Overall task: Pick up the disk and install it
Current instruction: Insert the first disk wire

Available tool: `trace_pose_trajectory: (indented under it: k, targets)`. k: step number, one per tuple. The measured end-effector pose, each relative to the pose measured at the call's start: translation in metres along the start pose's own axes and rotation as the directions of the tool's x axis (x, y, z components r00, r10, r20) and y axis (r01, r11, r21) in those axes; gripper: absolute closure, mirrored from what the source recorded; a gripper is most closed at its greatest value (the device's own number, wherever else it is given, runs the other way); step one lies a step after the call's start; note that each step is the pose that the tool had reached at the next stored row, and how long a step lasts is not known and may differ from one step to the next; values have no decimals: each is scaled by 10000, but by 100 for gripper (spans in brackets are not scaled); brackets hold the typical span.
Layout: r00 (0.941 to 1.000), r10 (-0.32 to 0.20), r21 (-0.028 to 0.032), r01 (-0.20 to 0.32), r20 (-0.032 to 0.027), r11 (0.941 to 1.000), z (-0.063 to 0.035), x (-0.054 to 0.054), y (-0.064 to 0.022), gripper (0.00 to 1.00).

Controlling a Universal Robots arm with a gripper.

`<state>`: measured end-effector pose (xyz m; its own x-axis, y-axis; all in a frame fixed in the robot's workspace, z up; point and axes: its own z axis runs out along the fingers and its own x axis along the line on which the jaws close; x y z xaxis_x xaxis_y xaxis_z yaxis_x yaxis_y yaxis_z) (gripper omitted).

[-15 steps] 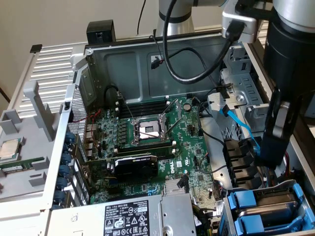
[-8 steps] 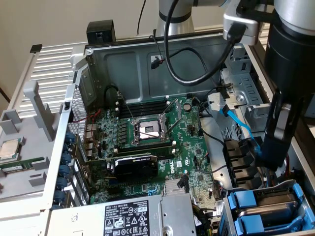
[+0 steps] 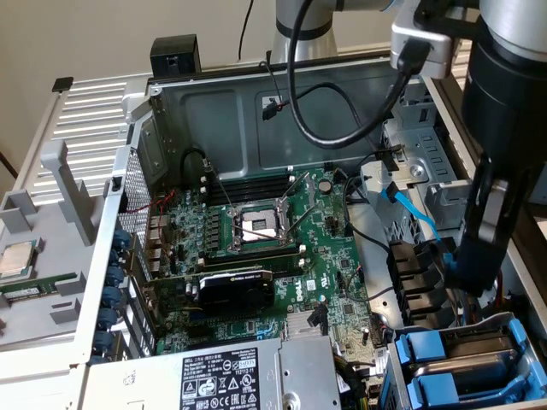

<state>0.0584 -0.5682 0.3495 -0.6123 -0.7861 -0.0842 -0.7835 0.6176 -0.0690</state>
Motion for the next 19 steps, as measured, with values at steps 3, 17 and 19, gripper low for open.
trace_pose_trajectory:
  k: [3,17,19]
  targets:
    - [10000,0,-6,0,0,10000,14,-1,-2,43]
    - [10000,12,-51,-12,40,10000,40,26,30,50]
    - [10000,11,-54,-11,43,10000,38,18,21,50]
